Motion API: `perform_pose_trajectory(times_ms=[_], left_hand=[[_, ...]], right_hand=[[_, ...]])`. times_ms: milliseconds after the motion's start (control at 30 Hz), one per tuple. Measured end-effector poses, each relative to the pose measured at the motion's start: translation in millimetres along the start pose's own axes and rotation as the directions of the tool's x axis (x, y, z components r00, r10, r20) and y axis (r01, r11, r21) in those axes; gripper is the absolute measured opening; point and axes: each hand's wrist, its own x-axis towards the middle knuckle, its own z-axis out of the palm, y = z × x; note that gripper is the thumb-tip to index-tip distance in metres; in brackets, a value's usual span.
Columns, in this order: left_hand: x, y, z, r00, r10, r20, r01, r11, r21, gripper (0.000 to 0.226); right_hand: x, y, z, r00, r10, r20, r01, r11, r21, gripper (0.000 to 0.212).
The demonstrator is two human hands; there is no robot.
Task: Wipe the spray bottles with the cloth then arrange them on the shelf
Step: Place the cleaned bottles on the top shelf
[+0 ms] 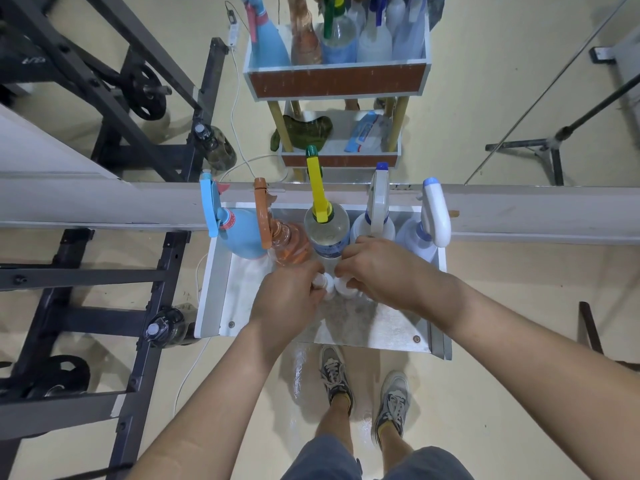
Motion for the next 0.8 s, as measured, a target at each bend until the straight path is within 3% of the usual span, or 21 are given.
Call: perform_pose_trajectory(times_ms=[133,267,400,567,667,733,800], left_hand=[[0,0,3,1.0,-0.017,-0.015,0.016,0.999,-0.045,0.011],[-3,-5,12,0.997,-0.057,-0.043,0.052,0.992,-0.112,0.031],[0,-3,21,0.993,-0.106,-0.05,0.088,0.957,-0.276,0.051],[0,7,27,0.973,-0.229,0.04,0.223,0.867,-0.445,0.054],[3,7,29,0.968,-0.231,0.1,0.249,0.821,-0.514,0.052],[8,5,29,0.972,-0.187,0.141,0.234,0.78,-0.581,0.051],[12,2,29,0.977,-0.139,0.164,0.21,0.776,-0.594,0.046]], right_hand=[[-1,-1,2,0.997,0.057,0.043,-0.057,0.998,0.005,0.021],[-24,-2,-5,0.972,0.225,-0.063,-0.206,0.954,0.217,0.047],[-82,1,-7,0.831,0.462,-0.31,-0.333,0.859,0.389,0.041],[-106,-16,10,0.759,0.546,-0.354,-0.351,0.802,0.483,0.031],[-117,-7,19,0.632,0.657,-0.411,-0.436,0.74,0.513,0.027],[-125,2,29,0.59,0.735,-0.332,-0.534,0.665,0.523,0.043],[-124,9,37,0.623,0.757,-0.197,-0.579,0.616,0.534,0.061]])
